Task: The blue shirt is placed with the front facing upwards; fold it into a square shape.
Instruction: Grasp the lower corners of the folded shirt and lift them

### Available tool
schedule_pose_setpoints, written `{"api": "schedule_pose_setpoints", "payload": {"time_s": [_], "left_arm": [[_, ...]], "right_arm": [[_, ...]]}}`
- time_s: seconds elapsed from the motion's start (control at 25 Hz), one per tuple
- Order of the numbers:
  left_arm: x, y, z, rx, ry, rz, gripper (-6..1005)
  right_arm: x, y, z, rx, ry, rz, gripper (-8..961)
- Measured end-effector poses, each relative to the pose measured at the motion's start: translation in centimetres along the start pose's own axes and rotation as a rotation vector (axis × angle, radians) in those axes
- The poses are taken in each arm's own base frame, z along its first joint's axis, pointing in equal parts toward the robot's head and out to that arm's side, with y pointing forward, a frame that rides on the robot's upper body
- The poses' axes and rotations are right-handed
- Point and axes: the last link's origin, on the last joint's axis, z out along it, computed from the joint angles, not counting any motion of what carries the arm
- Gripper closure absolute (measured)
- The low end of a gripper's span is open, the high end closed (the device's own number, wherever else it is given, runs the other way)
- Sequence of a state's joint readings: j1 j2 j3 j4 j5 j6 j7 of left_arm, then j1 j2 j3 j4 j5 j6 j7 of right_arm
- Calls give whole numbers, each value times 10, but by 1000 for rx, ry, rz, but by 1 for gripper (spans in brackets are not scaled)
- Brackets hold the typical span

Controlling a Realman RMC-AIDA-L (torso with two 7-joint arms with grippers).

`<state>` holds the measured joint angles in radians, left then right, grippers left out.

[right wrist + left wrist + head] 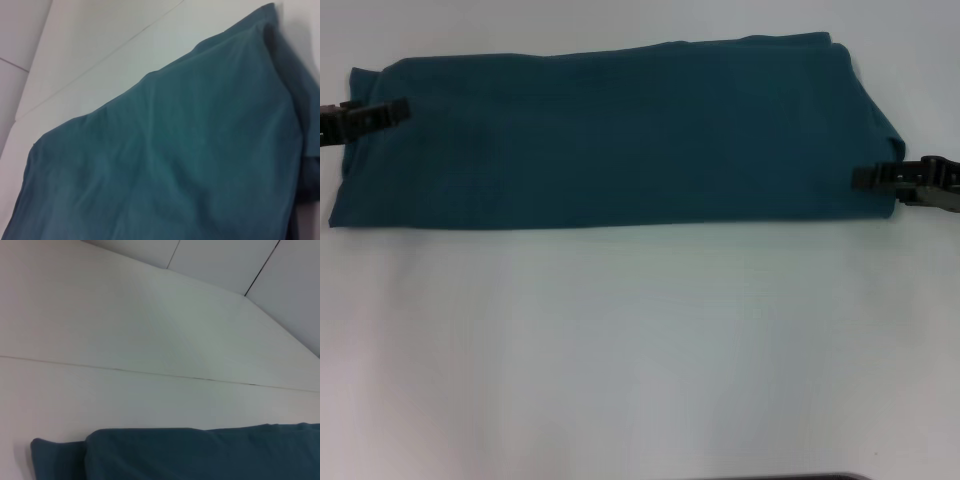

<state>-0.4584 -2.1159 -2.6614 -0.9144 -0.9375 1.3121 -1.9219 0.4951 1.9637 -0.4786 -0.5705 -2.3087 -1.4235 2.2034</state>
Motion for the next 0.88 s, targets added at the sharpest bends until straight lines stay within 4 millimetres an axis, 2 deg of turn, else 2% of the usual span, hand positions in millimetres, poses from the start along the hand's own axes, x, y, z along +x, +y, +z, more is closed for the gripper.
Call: {"api": "schedule_pose_setpoints", "payload": {"time_s": [0.16, 0.48, 0.72, 0.88], "left_arm": [[0, -1, 0, 5, -2, 2, 204], [-1, -2, -1, 8, -3, 1, 203], [-2, -3, -2, 11, -6, -1, 203], [-4, -4, -3, 14, -8, -11, 203]], "right_arm": [[0, 0, 1, 2, -2, -7, 351], [1, 1, 1, -4, 6, -13, 580], [3, -2, 0, 2, 2, -13, 811], [3, -2, -1, 2, -5, -10, 913]]}}
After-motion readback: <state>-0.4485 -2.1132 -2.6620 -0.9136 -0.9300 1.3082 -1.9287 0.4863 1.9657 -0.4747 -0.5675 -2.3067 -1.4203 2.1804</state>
